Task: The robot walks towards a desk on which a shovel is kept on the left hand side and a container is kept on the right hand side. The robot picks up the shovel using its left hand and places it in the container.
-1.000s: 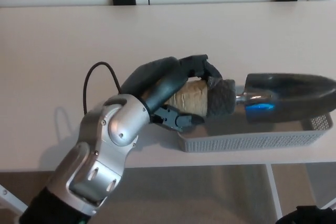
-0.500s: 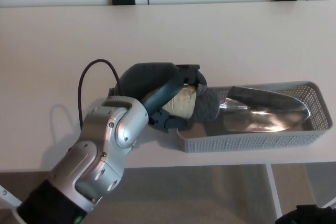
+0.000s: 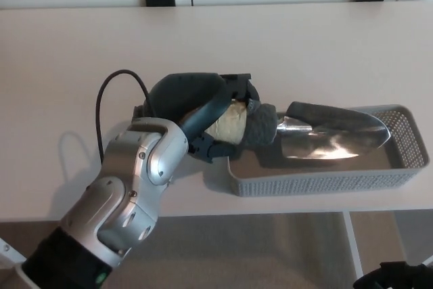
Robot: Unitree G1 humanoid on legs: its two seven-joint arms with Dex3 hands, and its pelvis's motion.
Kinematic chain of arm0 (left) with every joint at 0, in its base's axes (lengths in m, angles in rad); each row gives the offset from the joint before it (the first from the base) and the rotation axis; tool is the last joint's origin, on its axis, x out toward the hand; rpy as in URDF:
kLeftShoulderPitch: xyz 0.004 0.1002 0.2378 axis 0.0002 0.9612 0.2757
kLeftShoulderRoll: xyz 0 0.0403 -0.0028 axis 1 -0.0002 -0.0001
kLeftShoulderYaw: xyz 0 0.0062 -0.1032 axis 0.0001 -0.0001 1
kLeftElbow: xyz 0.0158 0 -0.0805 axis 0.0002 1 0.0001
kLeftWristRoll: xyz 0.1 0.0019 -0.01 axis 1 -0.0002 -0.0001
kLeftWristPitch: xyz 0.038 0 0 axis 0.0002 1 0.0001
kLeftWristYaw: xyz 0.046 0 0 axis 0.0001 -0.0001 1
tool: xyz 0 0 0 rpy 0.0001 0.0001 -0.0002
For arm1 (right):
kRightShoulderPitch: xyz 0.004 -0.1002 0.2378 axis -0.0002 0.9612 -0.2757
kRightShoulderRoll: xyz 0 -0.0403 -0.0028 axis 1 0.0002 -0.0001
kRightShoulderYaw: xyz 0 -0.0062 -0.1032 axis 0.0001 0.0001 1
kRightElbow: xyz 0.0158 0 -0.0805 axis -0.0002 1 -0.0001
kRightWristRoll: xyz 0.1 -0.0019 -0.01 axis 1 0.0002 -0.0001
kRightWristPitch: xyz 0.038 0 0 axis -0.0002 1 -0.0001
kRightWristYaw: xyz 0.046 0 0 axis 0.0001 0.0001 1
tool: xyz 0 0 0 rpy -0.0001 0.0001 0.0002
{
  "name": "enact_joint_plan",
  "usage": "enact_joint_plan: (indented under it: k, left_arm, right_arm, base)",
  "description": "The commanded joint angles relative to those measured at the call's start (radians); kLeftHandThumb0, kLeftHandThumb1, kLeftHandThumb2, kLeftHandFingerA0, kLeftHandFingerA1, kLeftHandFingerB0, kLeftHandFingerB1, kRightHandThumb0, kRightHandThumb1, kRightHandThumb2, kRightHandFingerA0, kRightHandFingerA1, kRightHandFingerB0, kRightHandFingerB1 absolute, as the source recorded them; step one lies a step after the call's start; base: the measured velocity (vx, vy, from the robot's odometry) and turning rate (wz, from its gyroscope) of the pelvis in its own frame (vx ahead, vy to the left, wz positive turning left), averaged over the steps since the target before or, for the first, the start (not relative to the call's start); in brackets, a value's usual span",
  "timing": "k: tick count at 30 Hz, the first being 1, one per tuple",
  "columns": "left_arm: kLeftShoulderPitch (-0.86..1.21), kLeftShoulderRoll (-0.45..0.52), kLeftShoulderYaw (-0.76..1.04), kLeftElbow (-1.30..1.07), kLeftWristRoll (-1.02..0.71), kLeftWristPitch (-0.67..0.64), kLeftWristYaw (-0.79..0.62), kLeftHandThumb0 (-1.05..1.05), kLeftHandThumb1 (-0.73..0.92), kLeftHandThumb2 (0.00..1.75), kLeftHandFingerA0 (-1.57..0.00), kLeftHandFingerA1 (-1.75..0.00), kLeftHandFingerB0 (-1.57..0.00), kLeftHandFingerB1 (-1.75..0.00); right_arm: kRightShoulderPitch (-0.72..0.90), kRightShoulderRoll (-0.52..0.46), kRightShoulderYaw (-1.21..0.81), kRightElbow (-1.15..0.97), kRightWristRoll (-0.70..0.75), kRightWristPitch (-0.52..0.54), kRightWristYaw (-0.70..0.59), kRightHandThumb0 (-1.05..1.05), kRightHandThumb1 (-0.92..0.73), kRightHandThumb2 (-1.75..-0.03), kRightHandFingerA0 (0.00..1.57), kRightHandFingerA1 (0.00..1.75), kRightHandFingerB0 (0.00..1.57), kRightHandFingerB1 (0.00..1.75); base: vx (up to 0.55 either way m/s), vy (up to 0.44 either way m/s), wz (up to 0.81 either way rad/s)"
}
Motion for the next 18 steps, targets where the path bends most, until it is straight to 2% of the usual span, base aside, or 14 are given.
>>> enact_joint_plan:
  k: [1, 2, 3, 4, 8, 10, 12, 13, 14, 16, 17, 18]
  left_arm:
    - [-0.058, 0.024, -0.018, -0.040, -0.058, -0.028, -0.184, -0.36, 0.37, 0.94, 0.00, -0.48, 0.00, -0.49]
    - [-0.069, 0.032, -0.046, -0.053, -0.042, -0.024, -0.220, -0.89, 0.57, 0.90, 0.00, 0.00, 0.00, -0.09]
    - [-0.070, 0.033, -0.047, -0.054, -0.043, -0.023, -0.221, -0.89, 0.57, 0.90, 0.00, 0.00, 0.00, -0.09]
    - [-0.071, 0.024, -0.061, -0.078, -0.038, -0.005, -0.239, -0.97, 0.61, 0.97, 0.00, 0.00, 0.00, -0.13]
    - [-0.072, -0.012, -0.108, -0.120, -0.005, 0.022, -0.247, -0.97, 0.64, 1.00, 0.00, 0.00, 0.00, -0.10]
    - [-0.074, -0.021, -0.119, -0.129, 0.001, 0.029, -0.250, -0.89, 0.60, 1.01, 0.00, -0.08, 0.00, -0.16]
    - [-0.073, -0.034, -0.129, -0.143, 0.012, 0.046, -0.257, -0.93, 0.62, 1.01, 0.00, -0.03, 0.00, -0.14]
    - [-0.074, -0.042, -0.133, -0.143, 0.018, 0.048, -0.254, -0.91, 0.61, 1.01, 0.00, -0.06, 0.00, -0.15]
    - [-0.067, -0.051, -0.135, -0.142, 0.022, 0.043, -0.238, -0.88, 0.58, 0.99, 0.00, -0.08, -0.01, -0.19]
    - [-0.054, -0.065, -0.140, -0.141, 0.028, 0.034, -0.215, -0.86, 0.58, 1.00, 0.00, -0.10, 0.00, -0.20]
    - [-0.051, -0.065, -0.141, -0.145, 0.034, 0.032, -0.213, -0.87, 0.59, 1.00, 0.00, -0.08, 0.00, -0.19]
    - [-0.048, -0.061, -0.136, -0.154, 0.033, 0.029, -0.217, -0.89, 0.61, 1.00, 0.00, -0.07, 0.00, -0.17]
  right_arm:
    - [-0.003, -0.024, 0.006, -0.014, -0.017, 0.031, 0.010, -0.53, -0.40, -0.77, 0.92, 0.64, 0.68, 0.58]
    - [0.003, -0.029, 0.008, -0.022, -0.019, 0.027, 0.013, -0.54, -0.41, -0.77, 0.92, 0.63, 0.67, 0.58]
    - [0.003, -0.029, 0.008, -0.022, -0.019, 0.027, 0.013, -0.54, -0.41, -0.77, 0.92, 0.63, 0.67, 0.58]
    - [-0.002, -0.030, 0.008, -0.024, -0.020, 0.029, 0.013, -0.45, -0.47, -0.55, 0.96, 0.49, 0.73, 0.46]
    - [-0.004, -0.040, 0.013, -0.033, -0.034, 0.026, 0.010, -0.46, -0.47, -0.55, 0.99, 0.50, 0.73, 0.45]
    - [-0.004, -0.042, 0.017, -0.039, -0.034, 0.034, 0.014, -0.46, -0.48, -0.55, 0.97, 0.49, 0.72, 0.45]
    - [-0.007, -0.043, 0.021, -0.038, -0.034, 0.037, 0.013, -0.46, -0.48, -0.55, 0.97, 0.50, 0.73, 0.45]
    - [-0.010, -0.043, 0.021, -0.041, -0.031, 0.040, 0.015, -0.45, -0.48, -0.55, 0.96, 0.49, 0.73, 0.45]
    - [-0.011, -0.043, 0.021, -0.043, -0.029, 0.045, 0.018, -0.51, -0.40, -0.79, 0.91, 0.65, 0.67, 0.59]
    - [-0.013, -0.046, 0.024, -0.042, -0.031, 0.047, 0.021, -0.52, -0.41, -0.78, 0.91, 0.65, 0.67, 0.59]
    - [-0.015, -0.048, 0.025, -0.042, -0.032, 0.045, 0.022, -0.45, -0.48, -0.55, 0.96, 0.49, 0.72, 0.45]
    - [-0.016, -0.050, 0.025, -0.041, -0.033, 0.043, 0.023, -0.46, -0.48, -0.55, 0.96, 0.49, 0.72, 0.44]
  base:
    - [0.00, 0.000, 0.00]
    - [0.00, 0.000, 0.00]
    - [0.00, 0.000, 0.00]
    - [0.00, 0.000, 0.00]
    - [0.00, 0.000, 0.00]
    - [0.00, 0.000, 0.00]
    - [0.00, 0.000, 0.00]
    - [0.00, 0.000, 0.00]
    - [0.00, 0.000, 0.00]
    - [0.00, 0.000, 0.00]
    - [0.00, 0.000, 0.00]
    - [0.00, 0.000, 0.00]
